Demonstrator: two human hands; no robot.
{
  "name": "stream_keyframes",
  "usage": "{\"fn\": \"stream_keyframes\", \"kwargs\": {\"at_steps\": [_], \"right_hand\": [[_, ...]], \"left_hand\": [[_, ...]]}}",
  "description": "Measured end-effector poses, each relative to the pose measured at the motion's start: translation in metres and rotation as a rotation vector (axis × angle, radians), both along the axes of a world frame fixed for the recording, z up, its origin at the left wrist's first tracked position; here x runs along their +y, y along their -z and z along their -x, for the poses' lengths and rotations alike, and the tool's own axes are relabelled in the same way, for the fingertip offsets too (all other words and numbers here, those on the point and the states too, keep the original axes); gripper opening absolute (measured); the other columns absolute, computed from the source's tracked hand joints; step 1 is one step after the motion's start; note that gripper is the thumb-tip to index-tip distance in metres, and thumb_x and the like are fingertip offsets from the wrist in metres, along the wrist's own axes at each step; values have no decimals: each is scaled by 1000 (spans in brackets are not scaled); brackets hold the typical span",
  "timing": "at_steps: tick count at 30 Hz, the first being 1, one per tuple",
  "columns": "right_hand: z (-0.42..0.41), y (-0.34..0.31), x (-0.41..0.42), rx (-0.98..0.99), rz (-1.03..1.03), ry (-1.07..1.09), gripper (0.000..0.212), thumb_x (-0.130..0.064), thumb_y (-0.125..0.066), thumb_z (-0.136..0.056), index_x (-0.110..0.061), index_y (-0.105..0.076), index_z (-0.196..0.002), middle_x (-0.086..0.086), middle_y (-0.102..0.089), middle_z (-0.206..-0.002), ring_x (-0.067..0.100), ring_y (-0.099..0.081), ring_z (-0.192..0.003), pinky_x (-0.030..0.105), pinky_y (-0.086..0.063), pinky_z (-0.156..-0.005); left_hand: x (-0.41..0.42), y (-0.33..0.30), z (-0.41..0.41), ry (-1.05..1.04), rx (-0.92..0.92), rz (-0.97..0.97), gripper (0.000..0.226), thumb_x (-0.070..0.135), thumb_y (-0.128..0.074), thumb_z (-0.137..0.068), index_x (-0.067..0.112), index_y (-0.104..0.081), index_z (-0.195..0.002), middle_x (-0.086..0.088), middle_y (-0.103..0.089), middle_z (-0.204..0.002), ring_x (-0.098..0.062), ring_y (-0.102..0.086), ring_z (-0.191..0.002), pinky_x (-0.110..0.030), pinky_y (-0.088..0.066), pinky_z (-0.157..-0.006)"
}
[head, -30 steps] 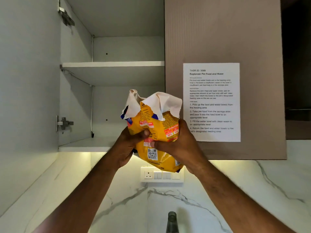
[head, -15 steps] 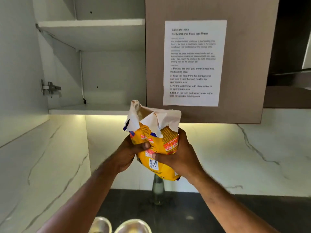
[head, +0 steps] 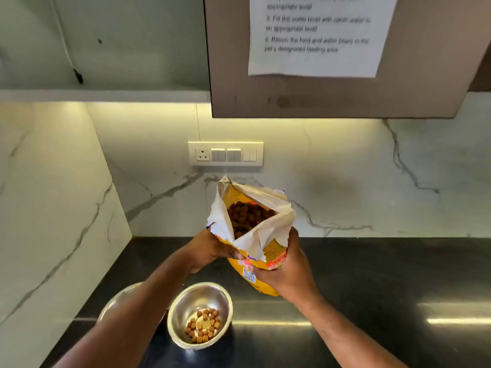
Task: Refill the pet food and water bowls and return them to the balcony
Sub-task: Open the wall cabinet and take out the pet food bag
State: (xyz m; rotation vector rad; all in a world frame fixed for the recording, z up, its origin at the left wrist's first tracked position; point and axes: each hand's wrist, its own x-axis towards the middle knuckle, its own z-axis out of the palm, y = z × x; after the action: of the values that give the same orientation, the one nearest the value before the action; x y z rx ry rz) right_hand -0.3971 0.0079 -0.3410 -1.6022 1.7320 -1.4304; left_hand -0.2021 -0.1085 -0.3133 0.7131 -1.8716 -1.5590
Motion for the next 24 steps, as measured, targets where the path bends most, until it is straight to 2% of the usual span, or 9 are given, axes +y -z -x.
{"fn": "stream_keyframes", "kwargs": {"at_steps": [4, 9, 11, 13, 14, 16, 18, 21, 24], "right_hand": [[3, 48, -5, -28, -80, 25, 122, -63, -95, -53, -45, -25, -151, -24, -58, -133, -6, -58, -118, 3, -47, -86], [3, 94, -10, -88, -151, 61, 120, -77, -86, -54, -63, -12, -148, -44, -46, -134, -21, -45, -125, -4, -42, -83], [2, 108, -11, -96, -171, 77, 117, -78, -84, -54, -67, -12, -145, -53, -39, -133, -27, -40, -125, -7, -39, -81], [3, 122, -12, -101, -196, 100, 114, -80, -82, -54, -69, -13, -144, -55, -36, -133, -27, -37, -127, -8, -36, -83], [3, 128, -13, -98, -201, 114, 112, -81, -81, -54, -69, -13, -143, -55, -35, -133, -27, -36, -128, -8, -36, -84], [6, 139, -15, -78, -211, 136, 111, -82, -80, -54, -69, -14, -142, -56, -34, -132, -27, -35, -129, -6, -38, -84], [11, 149, -18, -92, -235, 143, 111, -74, -86, -55, -68, -15, -141, -52, -37, -133, -24, -38, -128, -2, -41, -86], [17, 163, -19, -122, -286, 141, 109, -49, -96, -63, -61, -21, -141, -38, -43, -136, -18, -42, -129, -1, -41, -90], [21, 175, -21, -130, -323, 152, 105, -36, -97, -64, -54, -26, -140, -35, -41, -136, -19, -42, -128, -6, -38, -86]], "left_hand": [[-15, 44, 4, 26, -127, -7, 47, 1, -88, -66, 34, -80, -98, 19, -78, -102, 3, -72, -96, -13, -55, -79], [-41, 95, 12, 64, -282, -2, 46, 4, -84, -64, 26, -63, -97, 34, -73, -90, 16, -66, -88, -8, -53, -73], [-46, 112, 15, 39, -271, 0, 75, 24, -94, -50, 14, -62, -117, 19, -76, -101, 8, -69, -98, -21, -58, -87], [-52, 129, 18, -61, -190, -64, 136, 57, -98, -22, -11, -53, -129, -12, -72, -120, -23, -67, -116, -49, -48, -108], [-56, 137, 22, -59, -177, -40, 142, 67, -96, -20, -12, -51, -129, -20, -68, -125, -36, -62, -122, -56, -44, -111], [-61, 142, 28, 43, -284, -41, 120, 64, -97, -37, 10, -52, -135, -7, -68, -129, -38, -58, -128, -50, -49, -108], [-70, 148, 33, 154, -358, -68, 100, 54, -97, -51, 31, -49, -136, 4, -66, -130, -23, -60, -128, -46, -52, -107], [-79, 161, 43, 191, -421, -72, 99, 54, -96, -54, 40, -44, -138, 11, -62, -131, -3, -58, -125, -31, -53, -104], [-87, 169, 49, 234, -468, -78, 88, 42, -94, -59, 47, -44, -130, 29, -63, -120, 15, -57, -114, -12, -52, -87]]}}
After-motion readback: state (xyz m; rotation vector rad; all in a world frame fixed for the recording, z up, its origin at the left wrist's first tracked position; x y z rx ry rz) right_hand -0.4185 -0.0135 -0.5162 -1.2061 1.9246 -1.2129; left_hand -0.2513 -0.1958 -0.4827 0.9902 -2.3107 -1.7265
